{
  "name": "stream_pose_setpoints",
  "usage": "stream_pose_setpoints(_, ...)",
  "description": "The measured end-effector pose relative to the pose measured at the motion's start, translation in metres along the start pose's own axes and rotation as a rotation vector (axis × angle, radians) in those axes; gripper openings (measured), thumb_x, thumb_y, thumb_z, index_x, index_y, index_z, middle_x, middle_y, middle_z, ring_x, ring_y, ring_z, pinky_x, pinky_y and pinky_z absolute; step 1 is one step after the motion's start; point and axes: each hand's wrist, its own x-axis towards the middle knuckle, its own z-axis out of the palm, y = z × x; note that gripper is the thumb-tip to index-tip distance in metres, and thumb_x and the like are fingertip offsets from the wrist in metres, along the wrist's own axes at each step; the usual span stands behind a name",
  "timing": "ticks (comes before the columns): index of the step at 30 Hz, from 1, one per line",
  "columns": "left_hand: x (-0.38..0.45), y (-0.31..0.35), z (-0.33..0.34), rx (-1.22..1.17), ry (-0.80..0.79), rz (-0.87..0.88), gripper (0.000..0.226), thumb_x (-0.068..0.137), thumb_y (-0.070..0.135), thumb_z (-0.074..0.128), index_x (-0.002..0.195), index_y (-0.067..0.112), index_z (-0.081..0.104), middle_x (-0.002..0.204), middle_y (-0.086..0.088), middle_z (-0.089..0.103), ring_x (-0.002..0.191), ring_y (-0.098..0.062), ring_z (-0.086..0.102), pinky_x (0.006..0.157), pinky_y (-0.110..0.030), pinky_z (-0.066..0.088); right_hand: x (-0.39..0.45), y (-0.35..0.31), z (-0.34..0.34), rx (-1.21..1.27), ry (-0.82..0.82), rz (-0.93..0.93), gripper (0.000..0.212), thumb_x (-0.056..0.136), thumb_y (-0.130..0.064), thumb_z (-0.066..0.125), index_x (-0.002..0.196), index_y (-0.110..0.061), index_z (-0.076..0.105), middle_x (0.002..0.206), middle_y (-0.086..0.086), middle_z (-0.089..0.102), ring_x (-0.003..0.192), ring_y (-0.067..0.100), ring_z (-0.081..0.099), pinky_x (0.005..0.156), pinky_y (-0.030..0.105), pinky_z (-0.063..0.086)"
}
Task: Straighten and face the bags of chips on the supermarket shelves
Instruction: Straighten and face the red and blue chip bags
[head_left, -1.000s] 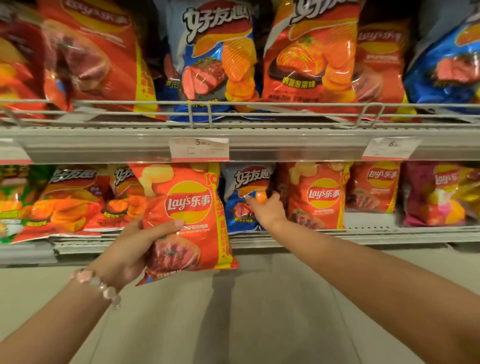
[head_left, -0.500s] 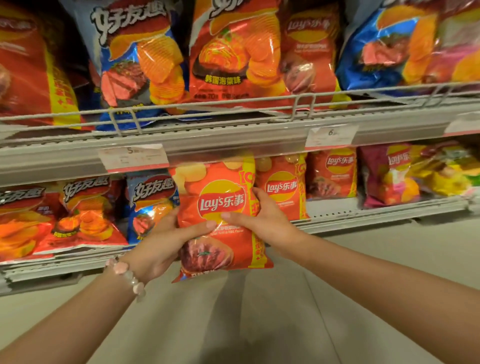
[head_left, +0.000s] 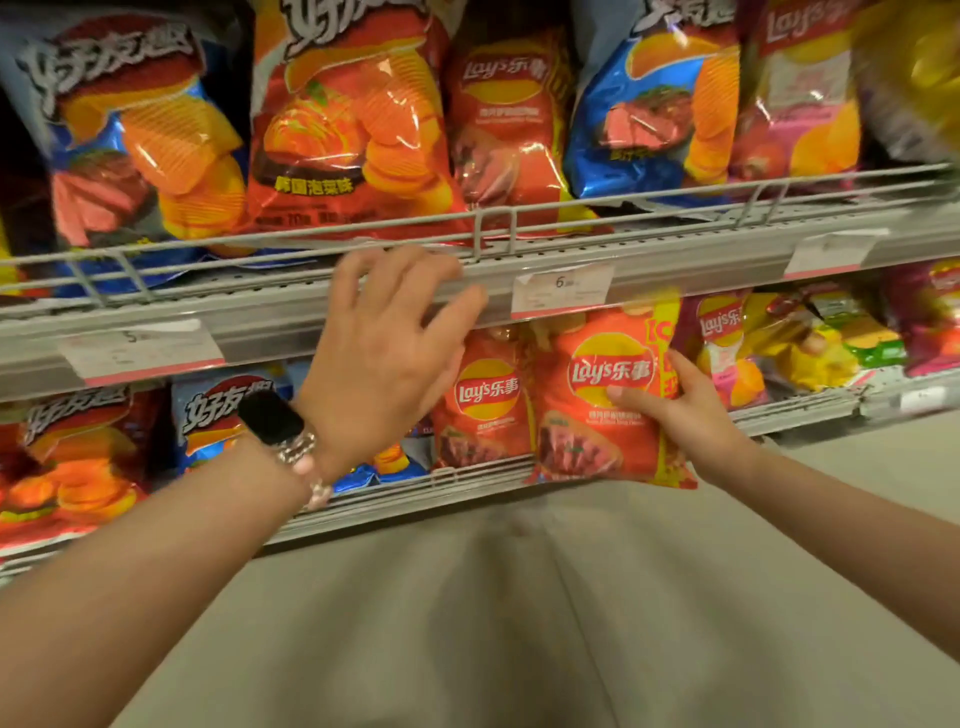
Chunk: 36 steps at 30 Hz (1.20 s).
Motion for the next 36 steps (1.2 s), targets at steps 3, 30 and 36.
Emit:
stream_pose_setpoints(3,0.021,-0.001,0.007,0.114,-0.205,-0.163,0.096,0.058,0.027,0.089,0.138,0.014,0.038,0.139,-0.028,0.044,0.131,-0.043,0.037,0.104,-0.066,0.024,0.028,0.005,-0.013,0.012,0.036,-0.003,0.088,0.054,-0.039,0.085,0.132,-0.019,0.049,0.115,0.003,0.066,0.101,0.021,0.065,0.088,0.045,0.054)
stream_pose_setpoints(30,0.033,0.009,0.027,0.186,-0.237,-0.274,0.094,0.053,0.000,0.077,0.139,-0.003,0.038,0.130,-0.027,0.047,0.125,-0.044,0.041,0.105,-0.071,0.019,0.068,0.039,-0.017,-0.139,-0.043,0.108,0.050,0.087,-0.020,0.067,0.132,-0.013,0.045,0.120,0.009,0.060,0.104,0.024,0.060,0.065,0.024,0.047)
stream_pose_setpoints(36,0.033,0.010,0.028,0.183,-0.233,-0.293,0.092,0.053,-0.001,0.074,0.138,-0.002,0.039,0.130,-0.027,0.047,0.125,-0.044,0.042,0.104,-0.071,0.018,0.064,0.036,-0.010,-0.337,0.031,0.072,0.052,0.092,-0.025,0.061,0.136,-0.009,0.040,0.129,0.012,0.056,0.112,0.026,0.056,0.088,0.034,0.047)
